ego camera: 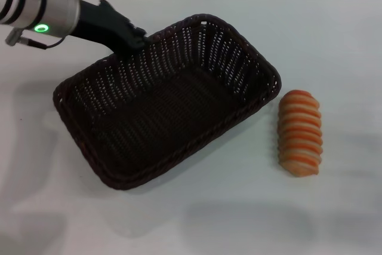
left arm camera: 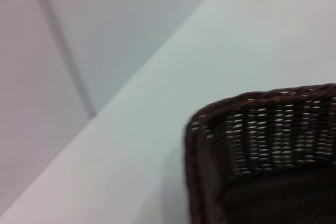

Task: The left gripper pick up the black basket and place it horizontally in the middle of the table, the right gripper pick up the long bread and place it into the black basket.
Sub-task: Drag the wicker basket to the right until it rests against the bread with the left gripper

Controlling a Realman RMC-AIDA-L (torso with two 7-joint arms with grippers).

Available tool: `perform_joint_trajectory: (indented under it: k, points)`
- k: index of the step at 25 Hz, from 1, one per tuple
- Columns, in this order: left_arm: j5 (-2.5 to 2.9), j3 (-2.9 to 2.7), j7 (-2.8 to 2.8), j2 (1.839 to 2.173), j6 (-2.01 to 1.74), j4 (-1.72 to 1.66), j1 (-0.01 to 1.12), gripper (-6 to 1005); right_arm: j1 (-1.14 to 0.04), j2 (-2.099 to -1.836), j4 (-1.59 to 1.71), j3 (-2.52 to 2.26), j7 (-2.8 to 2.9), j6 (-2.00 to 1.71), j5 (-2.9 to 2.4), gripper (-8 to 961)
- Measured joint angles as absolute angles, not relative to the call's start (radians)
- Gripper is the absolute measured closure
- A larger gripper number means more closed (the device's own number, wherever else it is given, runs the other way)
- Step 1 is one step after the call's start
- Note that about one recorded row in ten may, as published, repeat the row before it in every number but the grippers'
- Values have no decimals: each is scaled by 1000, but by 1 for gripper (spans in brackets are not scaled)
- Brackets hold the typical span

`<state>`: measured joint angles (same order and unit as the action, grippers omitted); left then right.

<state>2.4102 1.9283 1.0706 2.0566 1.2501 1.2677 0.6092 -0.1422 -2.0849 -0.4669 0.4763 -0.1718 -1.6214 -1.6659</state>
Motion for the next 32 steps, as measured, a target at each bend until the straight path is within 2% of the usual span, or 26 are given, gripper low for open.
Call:
perform_joint_trajectory:
  k: [6,10,13,14,25,32]
  points:
    - [2404,2038,1213,2055,1367,1086,794,865,-132,-2087,-472,462,-172,-1626,-1666,218]
    - [2409,2042,1218,2055,1382,1097,816,943,-117,-2088,-478,454,-172,-1634,-1666,217]
    - [2396,2041,1217,2062,1380,1175,779,1001,-110,-2088,-481,451,-172,-1638,-1664,217]
    - [2369,2032,1212,2064,1364,1228,739,995,-109,-2088,-482,451,-172,-1638,-1663,217]
    - [2374,1999,1199,2061,1341,1292,651,933,-112,-2086,-489,448,-172,-1646,-1666,217]
    - [2431,1930,1198,2061,1267,1293,627,616,-113,-2086,-492,444,-172,-1646,-1667,218]
